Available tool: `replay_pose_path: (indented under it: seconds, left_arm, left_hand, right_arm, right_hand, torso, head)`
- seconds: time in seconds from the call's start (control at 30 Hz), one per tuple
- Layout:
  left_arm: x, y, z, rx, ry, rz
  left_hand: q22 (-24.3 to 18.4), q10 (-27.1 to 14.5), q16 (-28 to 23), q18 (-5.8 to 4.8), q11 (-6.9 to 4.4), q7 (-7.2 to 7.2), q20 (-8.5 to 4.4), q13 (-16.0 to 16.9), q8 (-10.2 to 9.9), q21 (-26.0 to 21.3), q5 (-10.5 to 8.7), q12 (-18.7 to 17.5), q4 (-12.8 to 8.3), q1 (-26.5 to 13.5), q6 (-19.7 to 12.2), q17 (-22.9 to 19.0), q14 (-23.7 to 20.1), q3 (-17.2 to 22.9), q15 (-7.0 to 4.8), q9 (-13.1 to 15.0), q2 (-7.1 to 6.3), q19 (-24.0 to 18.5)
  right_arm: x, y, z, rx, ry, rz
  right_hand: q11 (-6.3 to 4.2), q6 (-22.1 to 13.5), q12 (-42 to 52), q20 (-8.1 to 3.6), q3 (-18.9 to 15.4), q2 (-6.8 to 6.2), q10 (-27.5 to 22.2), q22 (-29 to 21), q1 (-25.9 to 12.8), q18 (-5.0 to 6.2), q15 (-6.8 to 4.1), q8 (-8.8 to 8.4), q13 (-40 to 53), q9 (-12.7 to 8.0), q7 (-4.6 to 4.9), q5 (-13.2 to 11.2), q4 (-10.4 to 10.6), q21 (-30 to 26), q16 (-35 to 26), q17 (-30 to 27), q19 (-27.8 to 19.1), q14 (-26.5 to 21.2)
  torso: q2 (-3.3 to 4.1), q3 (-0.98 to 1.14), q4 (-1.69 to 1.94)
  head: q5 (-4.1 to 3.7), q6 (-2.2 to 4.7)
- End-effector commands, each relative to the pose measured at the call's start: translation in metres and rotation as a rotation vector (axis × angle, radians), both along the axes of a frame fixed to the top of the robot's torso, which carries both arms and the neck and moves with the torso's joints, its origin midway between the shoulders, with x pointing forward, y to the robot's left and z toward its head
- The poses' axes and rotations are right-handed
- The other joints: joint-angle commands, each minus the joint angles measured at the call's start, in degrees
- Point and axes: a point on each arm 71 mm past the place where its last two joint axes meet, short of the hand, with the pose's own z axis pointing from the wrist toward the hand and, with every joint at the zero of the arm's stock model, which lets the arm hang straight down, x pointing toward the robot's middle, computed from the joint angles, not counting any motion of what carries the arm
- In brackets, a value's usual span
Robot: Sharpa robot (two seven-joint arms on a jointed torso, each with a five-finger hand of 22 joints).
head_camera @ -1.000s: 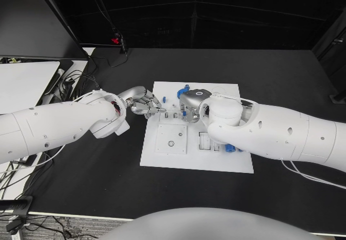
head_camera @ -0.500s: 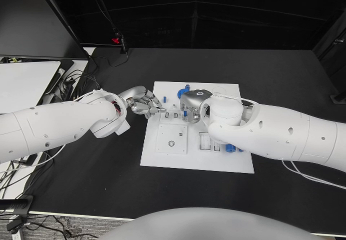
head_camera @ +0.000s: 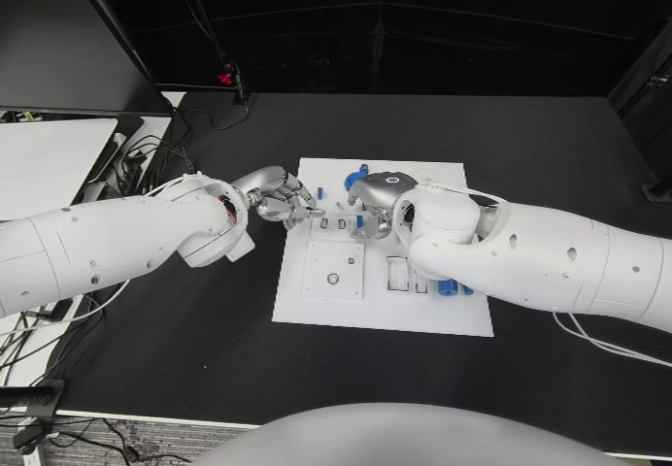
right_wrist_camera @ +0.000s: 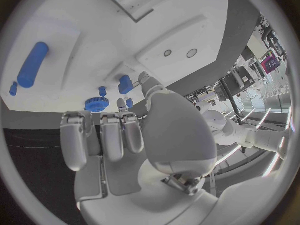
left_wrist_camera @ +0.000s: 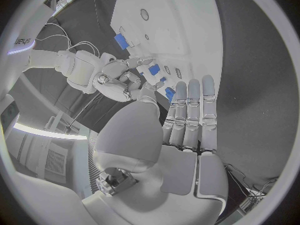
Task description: Assemble the parts on the task board
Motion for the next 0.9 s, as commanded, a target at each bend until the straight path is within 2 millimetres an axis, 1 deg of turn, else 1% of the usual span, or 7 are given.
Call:
replay_pose_path:
  seconds: [0.03, 0.3, 0.37, 0.43, 0.53, 0.67, 0.9]
  left_arm:
    - [0.0, -0.005, 0.008, -0.054, -0.084, -0.034]
    - [-0.002, -0.006, 0.018, -0.077, -0.13, -0.05]
    - [-0.001, -0.006, 0.021, -0.069, -0.129, -0.058]
    - [0.001, -0.008, 0.026, -0.054, -0.129, -0.072]
    - [0.004, -0.013, 0.034, -0.016, -0.127, -0.101]
    - [0.01, -0.025, 0.045, 0.059, -0.107, -0.148]
    - [0.024, -0.05, 0.052, 0.225, 0.013, -0.185]
  left_hand:
    - [0.13, 0.41, -0.16, 0.64, 0.29, 0.4, -0.09, -0.02, -0.47, -0.38, 0.79, -0.14, 0.05, -1.8, -2.21, 0.09, 0.51, -0.4, 0.16, -0.46, -0.49, 0.61]
    - [3.49, 7.54, 5.97, 0.69, -0.89, -0.38, -1.83, 7.69, 2.79, 4.49, 3.37, 8.96, 0.12, -7.4, -5.55, 4.17, 7.45, 2.91, -1.73, -0.14, -2.87, 4.61]
    - [5.2, 12.91, 10.16, 0.66, -1.22, -0.72, -2.4, 21.03, 3.72, 6.86, 3.64, 18.89, 0.04, -7.52, -5.8, 7.96, 10.04, 3.49, -2.22, 0.09, -2.89, 5.49]
    - [13.94, 19.65, 25.41, -0.47, -1.5, -0.99, -3.13, 40.89, 5.23, 15.72, 3.85, 32.46, 0.36, -7.91, -5.94, 30.37, 19.4, 3.87, -2.64, 0.53, -2.65, 9.16]
    - [40.33, 30.99, 43.11, -5.04, -1.43, -1.06, -3.27, 68.47, 7.89, 38.44, 3.86, 48.18, -0.17, -8.01, -5.28, 63.73, 33.9, 3.93, -2.65, 1.51, -2.33, 22.3]
    - [60.3, 32.07, 44.87, -9.32, -1.08, -0.82, -2.71, 70.77, 10.6, 53.04, 3.71, 49.23, -0.2, -8.23, -3.34, 68.73, 36.4, 3.97, -1.62, 2.95, -2.32, 36.3]
    - [61.87, 32.07, 44.87, -9.79, -1.18, -1.5, -2.43, 70.77, 13.55, 54.0, 2.97, 49.23, 0.03, -10.41, -0.96, 68.73, 36.4, 4.74, -2.27, 5.43, -1.5, 38.01]
  right_arm:
    - [-0.005, -0.003, 0.022, 0.306, -0.155, 0.092]
    - [-0.015, -0.052, 0.038, 0.726, -0.111, 0.067]
    - [-0.017, -0.064, 0.041, 0.787, -0.094, 0.061]
    - [-0.019, -0.077, 0.043, 0.84, -0.078, 0.06]
    - [-0.022, -0.099, 0.045, 0.927, -0.042, 0.041]
    - [-0.022, -0.126, 0.043, 1.041, 0.053, -0.004]
    - [-0.023, -0.167, 0.039, 1.145, 0.134, -0.108]
  right_hand:
    - [-0.11, -0.74, 0.14, -0.51, -0.93, -0.73, 5.97, 15.1, 0.18, -0.86, -0.35, 1.72, 15.06, 0.37, 0.15, 0.13, 2.67, -0.02, 0.14, 15.1, 6.07, 5.96]
    - [0.42, -2.66, 0.14, 0.29, -3.64, 1.77, 5.97, 15.03, -0.3, -0.82, 0.72, 5.89, 15.06, 1.14, 1.25, 4.21, 5.7, -0.16, 0.14, 15.1, 5.95, 5.96]
    - [1.15, -3.44, 0.14, 0.86, -4.04, 2.78, 5.97, 14.61, -0.41, -0.51, 1.42, 7.01, 15.06, 1.35, 1.81, 5.89, 5.64, -1.16, 0.14, 15.1, 5.14, 5.96]
    - [1.6, -4.15, 0.14, 1.23, -5.46, 3.27, 5.97, 14.26, -2.43, -0.26, 1.86, 8.23, 15.06, 1.61, 2.04, 8.69, 5.84, -1.99, 0.14, 15.1, 4.45, 5.96]
    - [2.02, -5.27, 0.14, 1.84, -6.93, 4.86, 5.97, 13.63, -3.24, 0.21, 2.35, 10.49, 15.06, 2.11, 2.37, 11.89, 5.96, -3.55, 0.14, 15.1, 3.09, 5.96]
    - [2.81, -6.85, 0.14, 2.62, -8.5, 7.18, 5.97, 13.23, -3.27, 0.52, 3.08, 13.52, 15.06, 2.69, 2.96, 12.49, 6.11, -4.62, 0.14, 15.1, 2.08, 5.96]
    - [3.71, -7.8, 0.14, 3.43, -10.87, 9.29, 5.97, 12.58, -4.43, 1.0, 3.93, 17.57, 15.06, 3.4, 3.8, 13.45, 6.29, -6.27, 0.14, 15.1, 0.49, 5.96]
  torso:
    - [-0.04, 0.04, -0.15]
    - [-0.2, 0.14, -0.23]
    - [-0.25, 0.18, -0.26]
    - [-0.36, 0.21, -0.46]
    - [-0.55, 0.46, -0.83]
    - [-0.84, 0.79, -1.29]
    - [-1.24, 1.21, -2.28]
  head:
    - [0.22, 0.14]
    - [0.34, 0.57]
    - [0.33, 0.61]
    - [0.53, 0.55]
    - [0.72, 0.61]
    - [0.96, 0.7]
    - [0.93, 0.81]
